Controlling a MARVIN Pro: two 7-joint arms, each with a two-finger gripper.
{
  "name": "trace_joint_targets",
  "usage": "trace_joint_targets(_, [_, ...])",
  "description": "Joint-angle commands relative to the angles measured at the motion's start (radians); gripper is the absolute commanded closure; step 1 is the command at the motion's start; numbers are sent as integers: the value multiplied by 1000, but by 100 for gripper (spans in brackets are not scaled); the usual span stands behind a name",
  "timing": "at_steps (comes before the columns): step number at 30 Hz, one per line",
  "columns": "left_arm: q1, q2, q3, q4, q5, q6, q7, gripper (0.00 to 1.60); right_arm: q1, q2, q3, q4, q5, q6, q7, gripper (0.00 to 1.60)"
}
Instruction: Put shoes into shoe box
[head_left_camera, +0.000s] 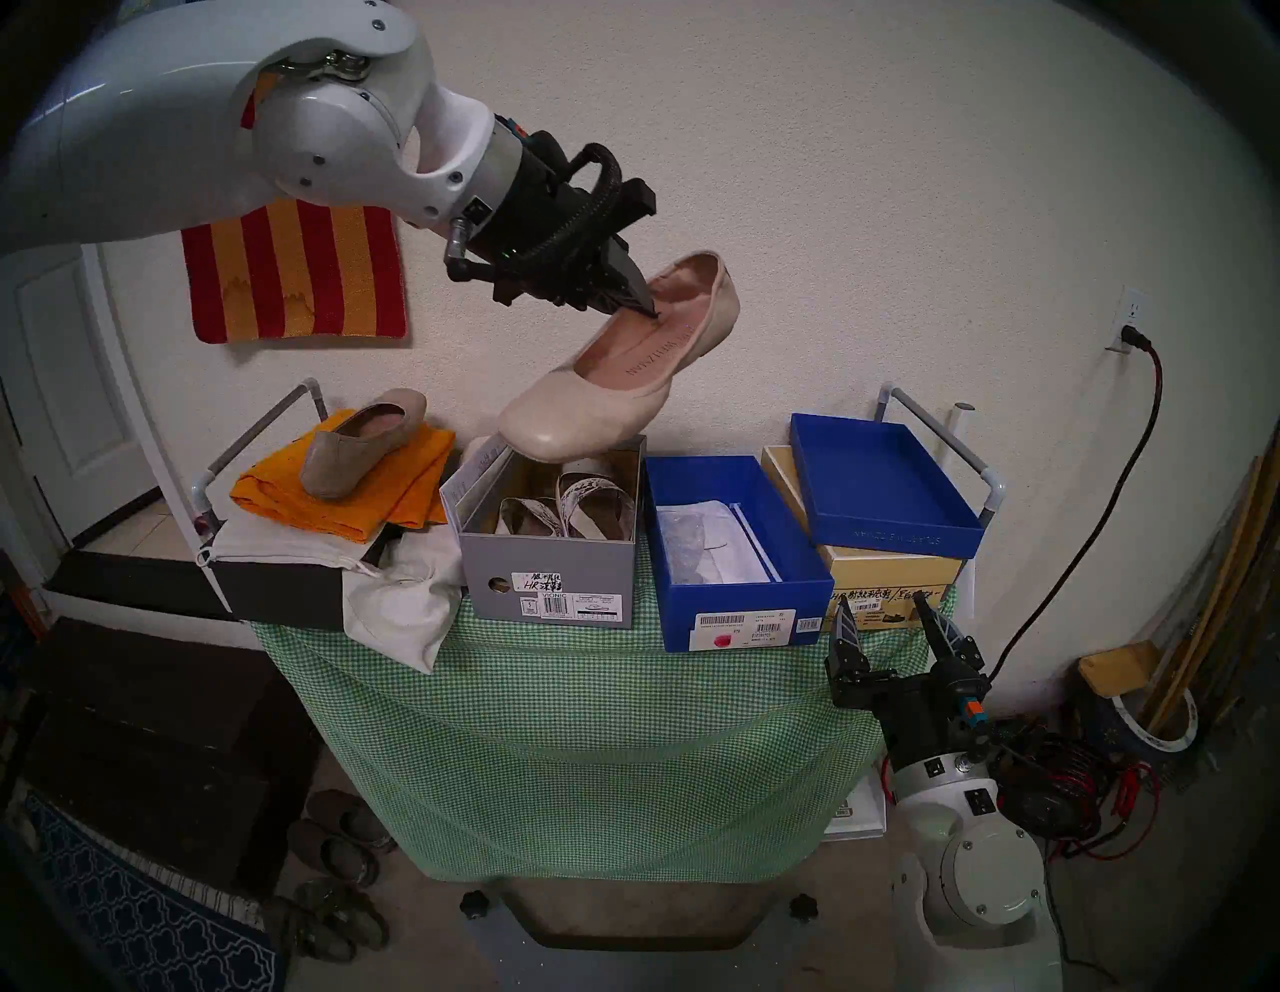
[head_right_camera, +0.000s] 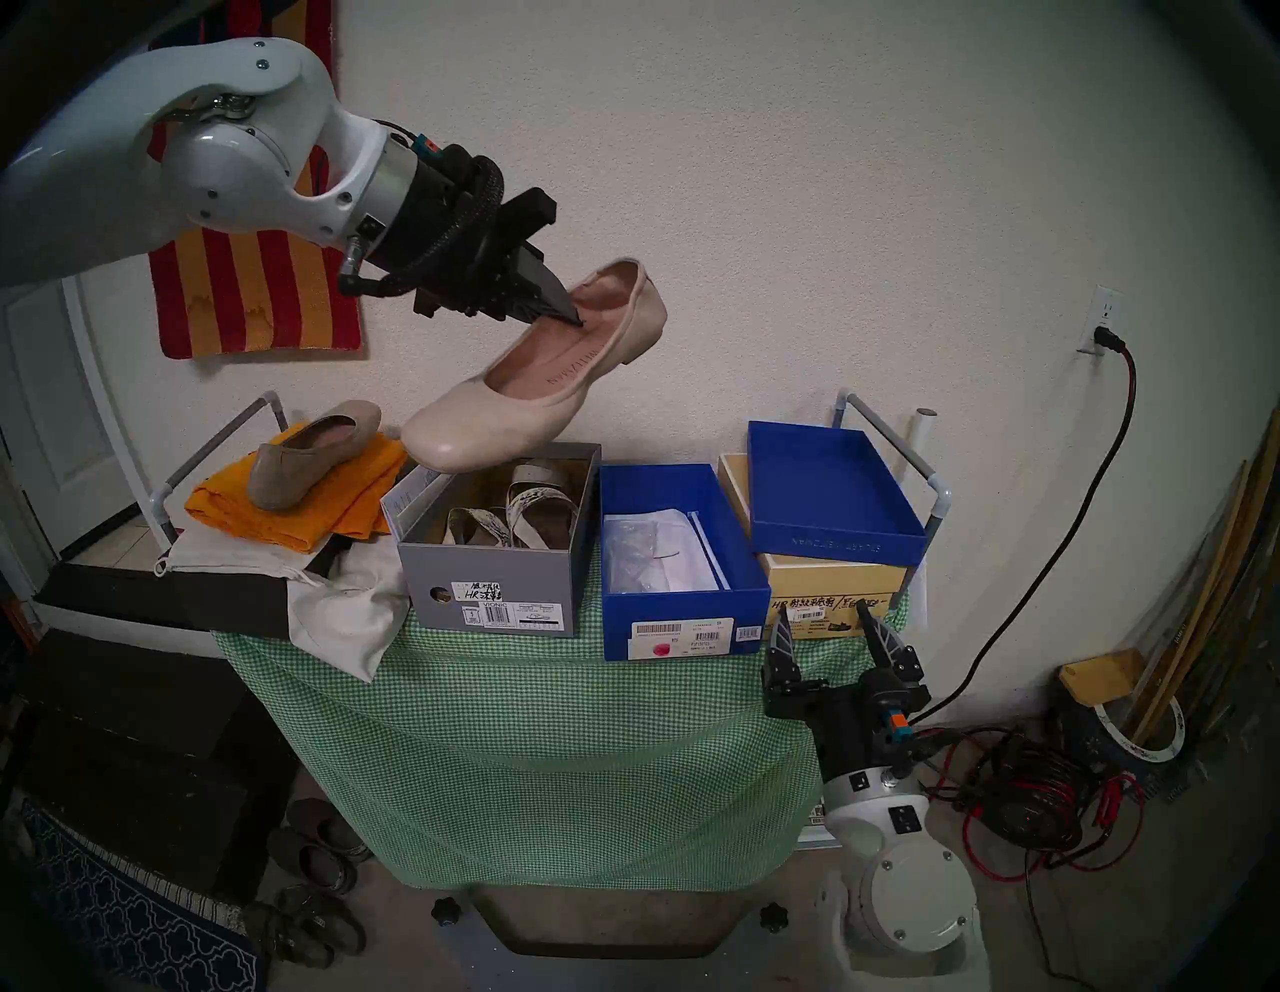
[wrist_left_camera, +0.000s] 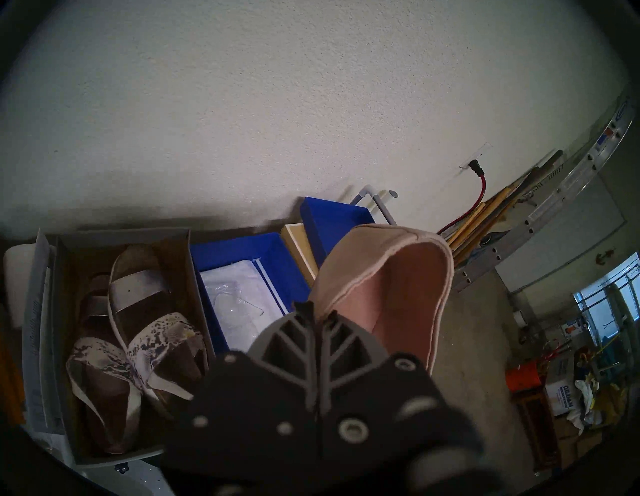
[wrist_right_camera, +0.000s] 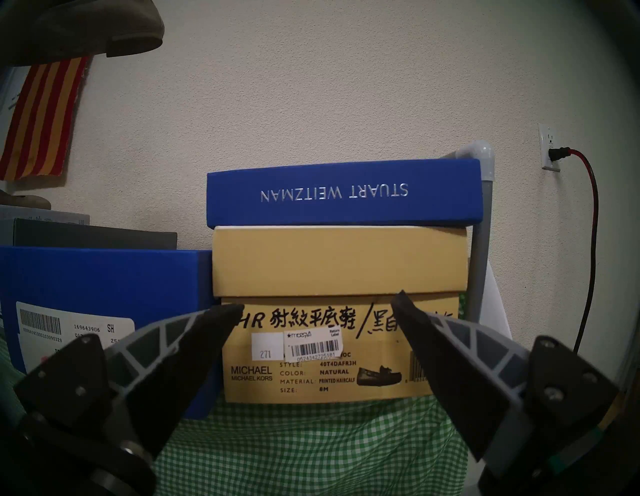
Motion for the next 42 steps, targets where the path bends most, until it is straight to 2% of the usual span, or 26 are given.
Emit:
trace_joint_targets(1, [62,-39,-6,-41,1,-114,47,160,0,0,0,0,0,0,0,0])
trace_joint_targets(12, [194,-102,-49,4,1,-318,118,160,0,0,0,0,0,0,0,0])
trace_joint_targets(13, [194,-102,-49,4,1,-318,118,160,0,0,0,0,0,0,0,0])
trace_joint_targets(15, [239,-129,-69,22,1,-371,132,160,0,0,0,0,0,0,0,0])
trace_joint_targets(16, [239,-129,-69,22,1,-371,132,160,0,0,0,0,0,0,0,0])
trace_joint_targets(22, [318,-190,-103,64,1,-473,163,160,0,0,0,0,0,0,0,0])
trace_joint_targets(35, [502,-305,-229,149,1,-628,234,160,0,0,0,0,0,0,0,0])
trace_joint_targets(42, [594,-345,-295,193,1,-700,295,160,0,0,0,0,0,0,0,0])
